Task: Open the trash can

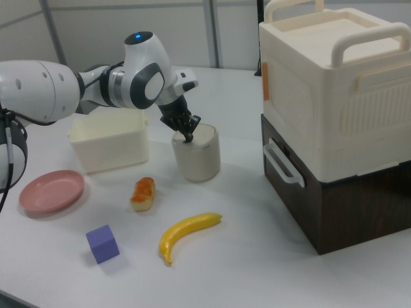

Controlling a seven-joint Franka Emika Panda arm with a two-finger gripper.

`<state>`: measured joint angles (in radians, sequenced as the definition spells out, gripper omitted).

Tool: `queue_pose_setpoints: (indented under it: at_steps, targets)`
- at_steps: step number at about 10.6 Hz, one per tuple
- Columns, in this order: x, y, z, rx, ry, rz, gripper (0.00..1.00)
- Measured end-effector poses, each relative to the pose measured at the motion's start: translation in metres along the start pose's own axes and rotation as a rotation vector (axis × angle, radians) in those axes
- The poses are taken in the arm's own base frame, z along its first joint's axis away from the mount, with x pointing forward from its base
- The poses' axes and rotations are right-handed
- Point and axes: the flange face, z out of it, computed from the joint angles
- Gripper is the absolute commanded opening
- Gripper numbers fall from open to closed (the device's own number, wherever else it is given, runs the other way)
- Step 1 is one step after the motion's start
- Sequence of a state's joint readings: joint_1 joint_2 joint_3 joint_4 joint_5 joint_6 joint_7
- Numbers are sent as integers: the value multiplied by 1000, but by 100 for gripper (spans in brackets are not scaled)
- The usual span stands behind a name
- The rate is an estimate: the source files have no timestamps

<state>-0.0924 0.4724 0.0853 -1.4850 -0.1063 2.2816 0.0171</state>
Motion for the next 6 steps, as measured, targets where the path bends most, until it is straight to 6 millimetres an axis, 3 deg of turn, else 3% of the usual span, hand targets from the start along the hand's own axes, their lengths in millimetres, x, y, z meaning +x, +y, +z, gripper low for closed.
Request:
queue_pose_setpoints:
  at_steps: [4,5,6]
  targets:
    - [5,0,-1,-10,13,-8,0]
    - [9,1,-9,-12,30,-2,0]
    - [15,5,-29,-16,64,4,0]
